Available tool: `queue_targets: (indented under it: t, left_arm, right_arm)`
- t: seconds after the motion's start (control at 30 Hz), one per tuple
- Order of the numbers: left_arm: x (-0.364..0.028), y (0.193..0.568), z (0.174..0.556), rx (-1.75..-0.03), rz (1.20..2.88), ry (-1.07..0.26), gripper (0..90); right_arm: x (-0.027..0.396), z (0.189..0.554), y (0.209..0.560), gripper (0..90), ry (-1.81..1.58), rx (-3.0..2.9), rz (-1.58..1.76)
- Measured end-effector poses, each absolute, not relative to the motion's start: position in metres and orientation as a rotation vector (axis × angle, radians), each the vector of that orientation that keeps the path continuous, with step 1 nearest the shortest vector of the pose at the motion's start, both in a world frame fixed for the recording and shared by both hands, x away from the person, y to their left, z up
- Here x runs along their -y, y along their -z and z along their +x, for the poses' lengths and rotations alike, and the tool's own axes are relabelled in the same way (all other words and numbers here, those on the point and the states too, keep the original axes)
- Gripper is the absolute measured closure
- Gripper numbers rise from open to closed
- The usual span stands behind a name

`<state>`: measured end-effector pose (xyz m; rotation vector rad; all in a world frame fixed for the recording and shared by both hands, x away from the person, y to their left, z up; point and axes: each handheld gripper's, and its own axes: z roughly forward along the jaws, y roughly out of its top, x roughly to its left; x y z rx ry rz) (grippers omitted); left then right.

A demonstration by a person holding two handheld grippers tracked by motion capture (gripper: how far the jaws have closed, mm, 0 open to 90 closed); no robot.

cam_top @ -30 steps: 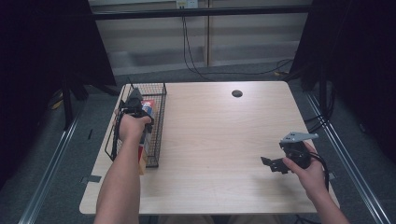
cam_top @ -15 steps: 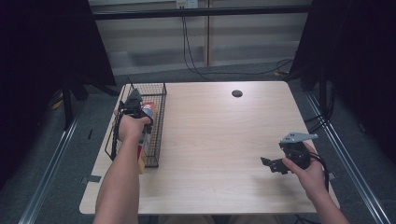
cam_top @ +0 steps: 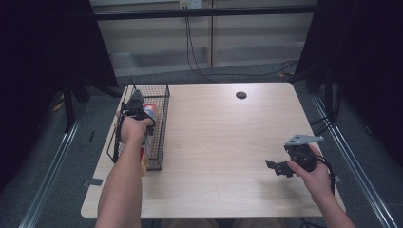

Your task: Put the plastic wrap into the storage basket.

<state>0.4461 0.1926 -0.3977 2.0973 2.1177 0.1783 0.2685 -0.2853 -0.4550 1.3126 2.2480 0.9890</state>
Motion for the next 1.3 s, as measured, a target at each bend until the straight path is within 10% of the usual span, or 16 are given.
queue_targets:
  t: [1.3]
  left_arm:
    - [-0.204,0.381,0.44,-2.079,2.016,-0.159,30.8]
  right_arm:
    - [0.283,0.267,0.453,4.2,-0.996,-2.247,1.305]
